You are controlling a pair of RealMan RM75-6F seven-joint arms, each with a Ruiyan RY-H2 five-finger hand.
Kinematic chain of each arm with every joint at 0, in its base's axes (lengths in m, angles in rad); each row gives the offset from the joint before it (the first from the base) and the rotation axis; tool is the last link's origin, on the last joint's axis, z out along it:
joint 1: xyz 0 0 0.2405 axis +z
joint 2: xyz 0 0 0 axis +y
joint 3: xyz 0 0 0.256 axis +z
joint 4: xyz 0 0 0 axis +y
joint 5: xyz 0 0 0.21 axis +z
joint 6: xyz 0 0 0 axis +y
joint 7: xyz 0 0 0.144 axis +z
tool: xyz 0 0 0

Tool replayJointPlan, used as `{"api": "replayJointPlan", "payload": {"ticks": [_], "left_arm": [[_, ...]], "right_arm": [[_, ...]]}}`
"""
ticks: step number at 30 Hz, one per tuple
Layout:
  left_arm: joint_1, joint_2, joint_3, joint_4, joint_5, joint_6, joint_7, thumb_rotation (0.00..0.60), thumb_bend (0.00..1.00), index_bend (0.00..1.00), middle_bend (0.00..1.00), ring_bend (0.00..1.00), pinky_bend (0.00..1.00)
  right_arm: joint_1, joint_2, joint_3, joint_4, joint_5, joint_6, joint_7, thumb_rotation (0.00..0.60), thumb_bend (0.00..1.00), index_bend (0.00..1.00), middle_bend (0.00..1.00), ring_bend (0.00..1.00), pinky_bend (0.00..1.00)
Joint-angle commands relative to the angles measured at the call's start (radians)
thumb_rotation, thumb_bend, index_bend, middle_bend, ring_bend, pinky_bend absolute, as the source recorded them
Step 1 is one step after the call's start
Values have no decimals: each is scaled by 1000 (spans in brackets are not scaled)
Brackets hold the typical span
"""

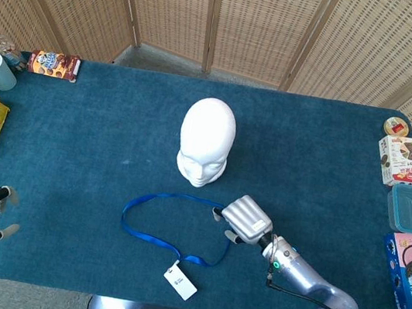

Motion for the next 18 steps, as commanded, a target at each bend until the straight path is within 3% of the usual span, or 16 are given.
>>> {"api": "replayJointPlan", "payload": {"ticks": [1, 18], "left_arm": [[1, 0, 2, 2, 0, 0, -1, 543, 92, 475, 606, 556, 398], [-4, -6, 8, -1, 4, -8, 4, 543, 93, 475, 606, 557, 398]], "right_arm": [[18, -5, -6, 11, 5, -16, -17, 600, 350, 433, 1000, 1000, 1000], [70, -17, -80, 57, -36, -50, -76, 600, 335, 435, 1000, 1000, 1000]]}}
